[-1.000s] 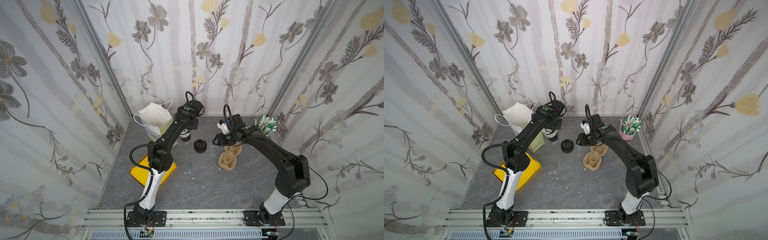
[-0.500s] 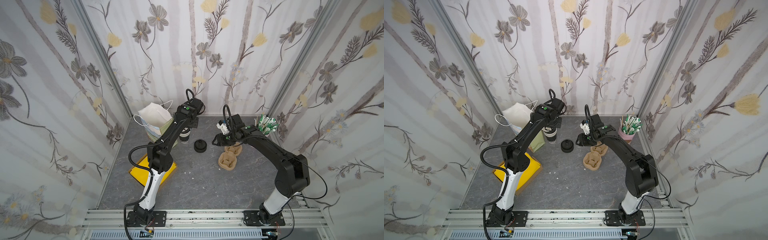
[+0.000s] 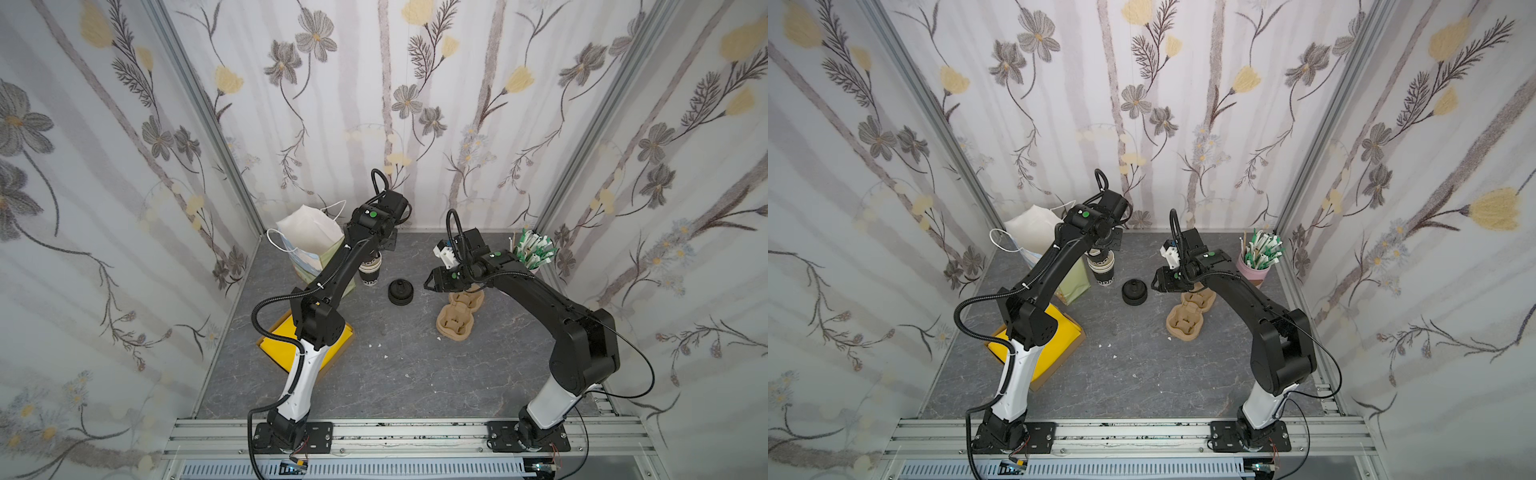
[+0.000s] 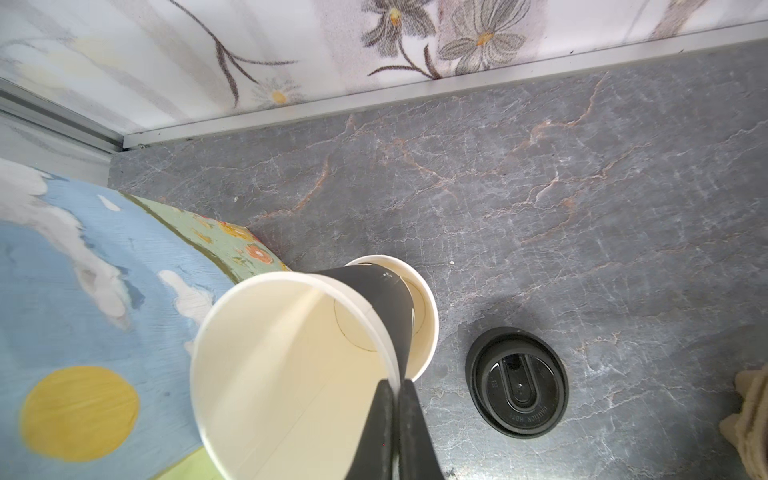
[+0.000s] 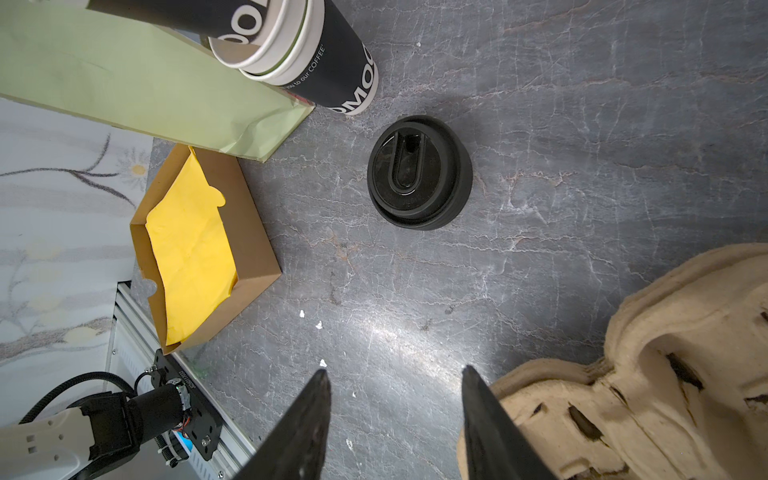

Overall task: Pack the takeout coffee
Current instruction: 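Lift the top black-sleeved paper cup off the stack with the left gripper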

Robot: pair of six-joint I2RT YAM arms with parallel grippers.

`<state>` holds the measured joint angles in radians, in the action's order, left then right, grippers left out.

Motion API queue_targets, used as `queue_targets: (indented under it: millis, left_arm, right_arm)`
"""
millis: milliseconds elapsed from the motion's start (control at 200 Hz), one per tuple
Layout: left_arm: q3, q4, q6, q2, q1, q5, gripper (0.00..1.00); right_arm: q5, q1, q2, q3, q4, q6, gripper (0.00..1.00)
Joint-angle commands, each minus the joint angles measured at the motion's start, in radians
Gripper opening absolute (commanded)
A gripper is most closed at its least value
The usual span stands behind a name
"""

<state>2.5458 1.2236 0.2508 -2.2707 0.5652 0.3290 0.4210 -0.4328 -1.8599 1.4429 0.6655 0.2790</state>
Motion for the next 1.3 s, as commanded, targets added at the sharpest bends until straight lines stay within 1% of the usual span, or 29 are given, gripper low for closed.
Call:
queue_targets:
  millis: [0, 150, 420, 620, 879, 1104, 1294]
  left_arm:
    - [0.016, 0.01, 0.01, 0.017, 0.005, 0.012, 0.0]
    - [0.016, 0.011, 0.009, 0.029, 0.012, 0.013, 0.0]
    - [0.017, 0.013, 0.009, 0.057, 0.03, 0.072, 0.0]
    - [0.016, 0.014, 0.01, 0.081, 0.042, 0.087, 0.0]
    - [0.004, 0.029, 0.015, 0.103, 0.064, 0.035, 0.0]
    - [-0.003, 0.096, 0.032, 0.112, 0.089, -0.003, 0.0]
    - [-0.031, 0.131, 0.042, 0.14, 0.112, -0.009, 0.0]
  right_arm:
    - [0.02, -0.001, 0.001, 0.01, -0.019, 0.002, 0.51]
    - [0.02, 0.0, 0.004, 0.01, -0.018, 0.003, 0.51]
    - [0.018, -0.001, 0.008, 0.022, -0.004, 0.001, 0.51]
    - [0.016, -0.001, 0.014, 0.025, 0.004, 0.002, 0.51]
    - [0.014, 0.0, 0.02, 0.03, 0.017, 0.005, 0.51]
    - [0.004, -0.001, 0.035, 0.023, 0.028, 0.006, 0.51]
    - [-0.007, -0.001, 0.043, 0.019, 0.038, 0.009, 0.51]
